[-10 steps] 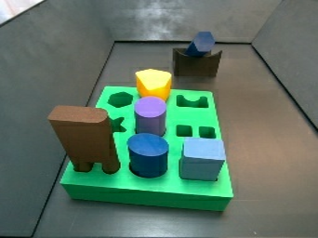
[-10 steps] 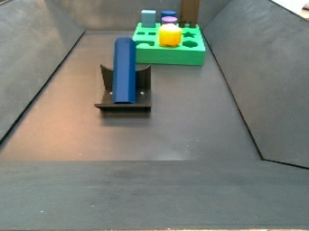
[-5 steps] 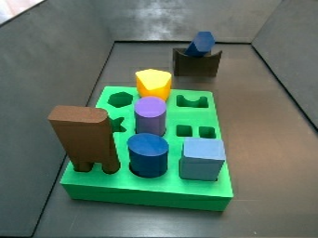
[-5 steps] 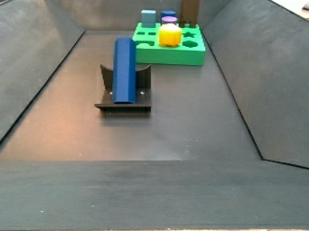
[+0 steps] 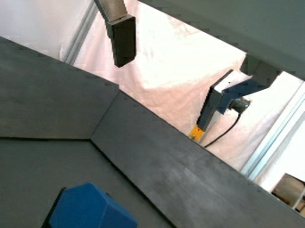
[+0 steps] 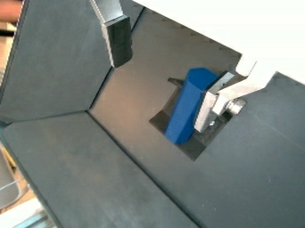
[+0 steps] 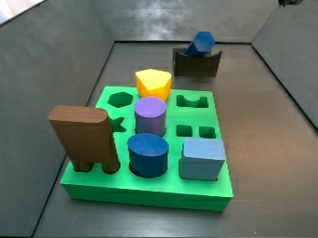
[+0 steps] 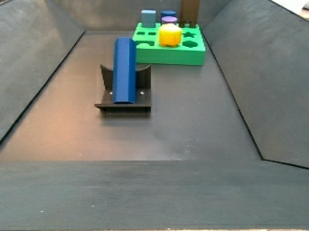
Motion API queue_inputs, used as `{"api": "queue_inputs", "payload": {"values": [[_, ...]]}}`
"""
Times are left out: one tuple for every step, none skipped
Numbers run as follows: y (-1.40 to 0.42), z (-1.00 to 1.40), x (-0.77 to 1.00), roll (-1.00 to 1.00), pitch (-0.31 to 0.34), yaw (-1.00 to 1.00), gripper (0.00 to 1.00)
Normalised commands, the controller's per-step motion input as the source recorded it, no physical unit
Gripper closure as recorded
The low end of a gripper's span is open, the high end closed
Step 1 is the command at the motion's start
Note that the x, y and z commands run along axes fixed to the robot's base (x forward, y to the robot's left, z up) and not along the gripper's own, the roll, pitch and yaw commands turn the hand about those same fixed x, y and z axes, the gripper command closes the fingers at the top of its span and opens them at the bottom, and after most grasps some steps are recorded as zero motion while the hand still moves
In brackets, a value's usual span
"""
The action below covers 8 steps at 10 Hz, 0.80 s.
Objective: Pick up the hexagon object. Move up. Place the hexagon object on the fixture. Regrasp the hexagon object. Move to above the board. Insert the hexagon object.
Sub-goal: Regrasp the hexagon object.
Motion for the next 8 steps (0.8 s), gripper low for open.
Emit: {"api": "queue_inputs", "payload": {"values": [[-0.05, 0.0, 0.1, 0.19, 0.07, 0.26, 0.0], [-0.05, 0.0, 0.09, 0.18, 0.044, 0.25, 0.0], [-0.05, -0.01, 0.09, 0.17, 0.011, 0.22, 0.0], [0.04, -1.0, 0.04, 0.11, -0.112, 0.23, 0.0], [0.04, -1.0, 0.04, 0.11, -0.116, 0.21, 0.0], [0.04, -1.0, 0.05, 0.11, -0.149, 0.15, 0.0], [0.04, -1.0, 0.05, 0.09, -0.182, 0.08, 0.0], [0.04, -1.0, 0.06, 0.07, -0.191, 0.02, 0.0]]}}
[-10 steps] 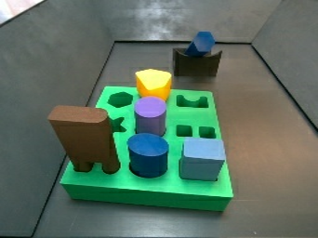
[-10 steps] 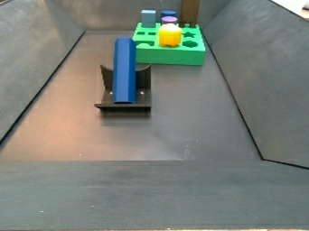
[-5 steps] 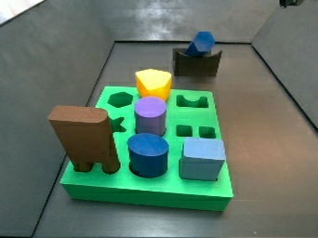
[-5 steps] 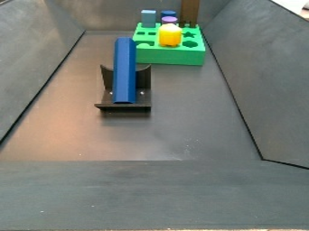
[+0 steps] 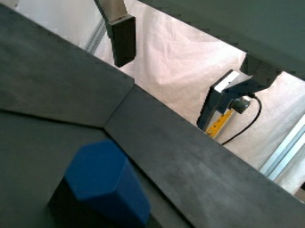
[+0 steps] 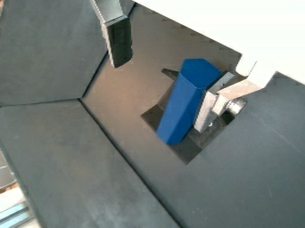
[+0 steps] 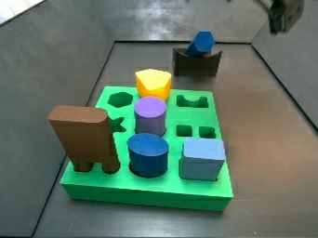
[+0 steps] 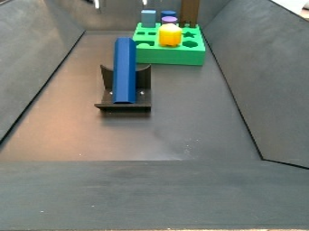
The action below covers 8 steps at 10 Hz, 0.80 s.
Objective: Pick up the hexagon object. Move up. Place the hexagon object on the fixture. Regrasp the hexagon object. Move to above the board. Insert the hexagon object.
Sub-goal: Regrasp the hexagon object.
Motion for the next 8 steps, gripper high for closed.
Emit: {"api": "queue_inputs", "payload": {"values": [[0.04, -1.0, 0.06, 0.07, -0.183, -0.02, 0.0], [0.04, -1.0, 0.06, 0.06, -0.177, -0.04, 0.0], [0.03, -1.0, 0.06, 0.06, -0.152, -0.08, 0.0], [0.03, -1.0, 0.06, 0.06, -0.124, -0.09, 0.0], [0.03, -1.0, 0.06, 0.05, -0.083, -0.11, 0.0], [0.02, -0.92, 0.06, 0.05, -0.068, -0.11, 0.0], [0.02, -0.69, 0.04, 0.05, -0.034, -0.09, 0.0], [0.01, -0.46, 0.04, 0.04, -0.003, -0.07, 0.0]]}}
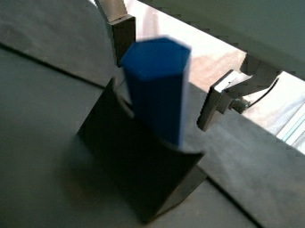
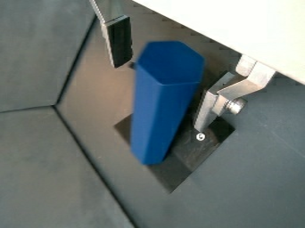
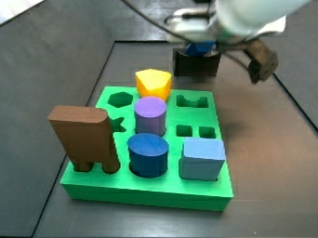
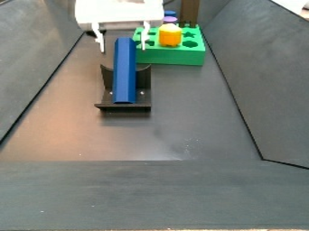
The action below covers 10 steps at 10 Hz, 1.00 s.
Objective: Pick up the hexagon object. Move up. Place the hexagon object on the fixture. Regrasp the hexagon object. Move to above the board. Insert the hexagon object.
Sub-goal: Regrasp the hexagon object, then move to above the board.
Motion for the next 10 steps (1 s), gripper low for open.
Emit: {"api": "queue_inputs", "payload": {"values": [[0.01, -0.3, 0.04, 0.04, 0.015, -0.06, 0.0], [0.0, 0.0, 0.0, 0.0, 0.0, 0.0, 1.0], [-0.04, 1.0, -0.06, 0.29, 0.093, 0.27, 1.0], [-0.05, 1.0, -0.06, 0.26, 0.077, 0.26, 1.0], [-0.05, 1.0, -0.05, 0.22, 0.051, 0.26, 1.0], [-0.05, 1.0, -0.04, 0.13, 0.005, 0.23, 1.0], [-0.05, 1.0, -0.04, 0.07, -0.03, 0.18, 1.0], [-0.04, 1.0, -0.04, 0.03, -0.051, 0.15, 1.0], [-0.04, 1.0, -0.04, 0.01, -0.065, 0.11, 1.0], [-0.04, 1.0, -0.04, -0.01, -0.074, 0.08, 1.0]]}}
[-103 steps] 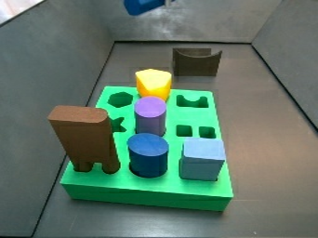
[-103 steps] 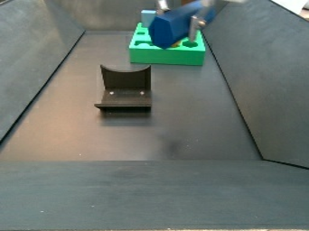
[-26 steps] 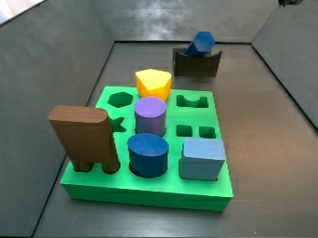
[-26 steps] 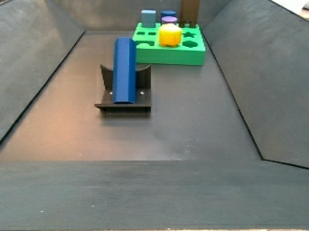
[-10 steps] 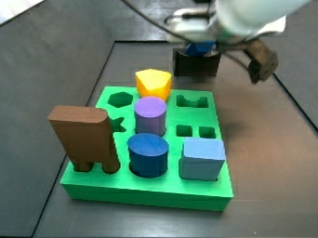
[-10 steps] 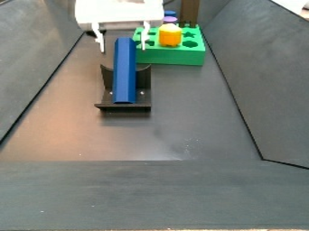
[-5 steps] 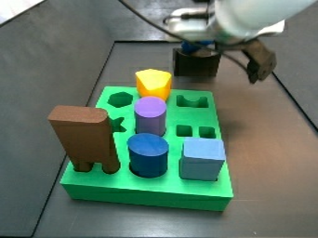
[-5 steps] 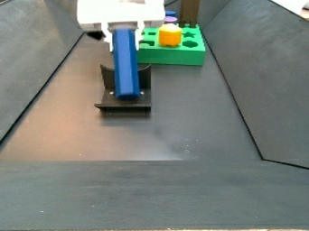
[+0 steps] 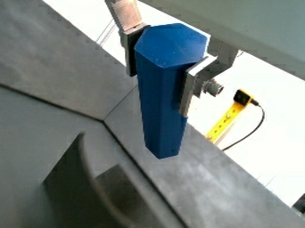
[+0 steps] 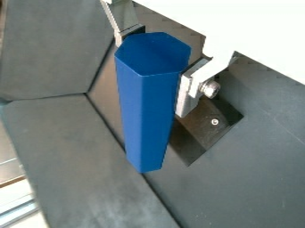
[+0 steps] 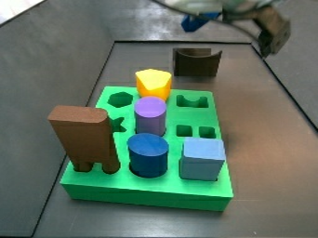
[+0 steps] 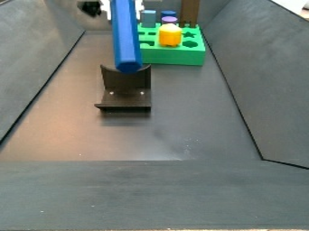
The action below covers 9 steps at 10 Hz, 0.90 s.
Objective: Pick up the hexagon object. Move up. Place the hexagon object on the fixture. Regrasp the hexagon object. Move to above the board. Insert the hexagon object.
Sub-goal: Move to above the board.
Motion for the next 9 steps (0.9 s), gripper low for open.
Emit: {"api": "queue_inputs", "payload": {"values": [[-0.04, 1.0, -0.04, -0.01, -0.075, 0.05, 1.0], [-0.03, 1.0, -0.04, -0.02, -0.072, 0.0, 1.0], [-0.03, 1.0, -0.05, -0.03, -0.063, -0.03, 1.0], [-0.02, 1.0, -0.05, -0.04, -0.046, -0.04, 1.0], [-0.02, 0.95, -0.06, -0.04, -0.016, -0.06, 1.0], [-0.01, 0.78, -0.06, -0.04, 0.005, -0.06, 1.0], [-0.01, 0.67, -0.06, -0.05, 0.02, -0.05, 1.0], [0.0, 0.38, -0.04, -0.05, 0.056, -0.04, 1.0], [-0.01, 0.2, -0.03, -0.05, 0.071, -0.03, 1.0]]}}
